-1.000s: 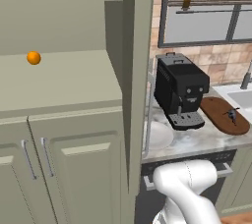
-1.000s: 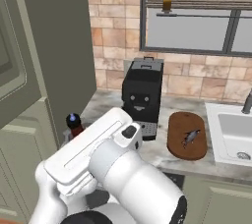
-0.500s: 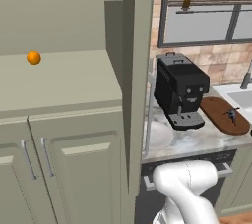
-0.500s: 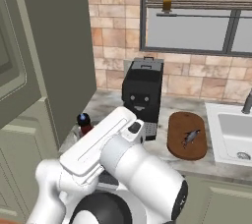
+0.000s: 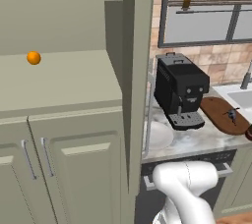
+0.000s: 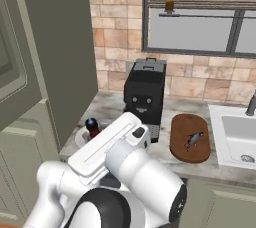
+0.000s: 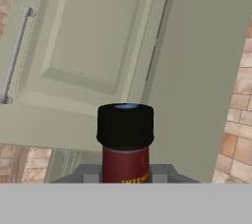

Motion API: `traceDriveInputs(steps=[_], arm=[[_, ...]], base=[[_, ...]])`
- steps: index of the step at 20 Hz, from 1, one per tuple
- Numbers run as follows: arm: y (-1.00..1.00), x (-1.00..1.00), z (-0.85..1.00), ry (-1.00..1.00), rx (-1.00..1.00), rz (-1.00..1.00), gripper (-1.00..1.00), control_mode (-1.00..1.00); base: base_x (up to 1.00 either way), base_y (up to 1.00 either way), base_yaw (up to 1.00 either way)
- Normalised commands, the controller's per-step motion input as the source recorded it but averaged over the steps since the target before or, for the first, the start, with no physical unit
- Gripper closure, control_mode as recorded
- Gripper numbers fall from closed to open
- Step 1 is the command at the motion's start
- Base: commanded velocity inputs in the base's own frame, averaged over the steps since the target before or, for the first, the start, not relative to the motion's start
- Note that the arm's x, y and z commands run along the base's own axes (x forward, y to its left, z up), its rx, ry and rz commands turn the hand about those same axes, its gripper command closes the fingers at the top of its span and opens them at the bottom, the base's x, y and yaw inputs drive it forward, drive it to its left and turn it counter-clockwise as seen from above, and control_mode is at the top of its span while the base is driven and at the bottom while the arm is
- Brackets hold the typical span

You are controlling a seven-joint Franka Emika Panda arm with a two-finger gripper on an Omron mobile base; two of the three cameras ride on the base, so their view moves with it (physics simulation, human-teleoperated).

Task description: Pick the fish from the plate and place it on the cutting board. Then pick the condiment bottle from the cabinet and place it next to the cutting board.

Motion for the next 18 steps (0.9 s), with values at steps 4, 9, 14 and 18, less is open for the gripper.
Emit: traceDriveInputs(steps=[4,9,14,18], arm=[[0.0,0.2,-0.24,0.0,-0.01,-0.07,1.0,-1.0],[0.0,0.31,-0.18,0.0,0.0,-0.04,1.0,-1.0],[-0.03,0.35,-0.22,0.0,0.0,-0.01,1.0,-1.0],[-0.12,0.29,-0.27,0.03,0.0,0.0,1.0,-1.0]], base=[[0.0,0.0,0.0],[0.0,0.0,0.0],[0.0,0.0,0.0],[0.0,0.0,0.0]])
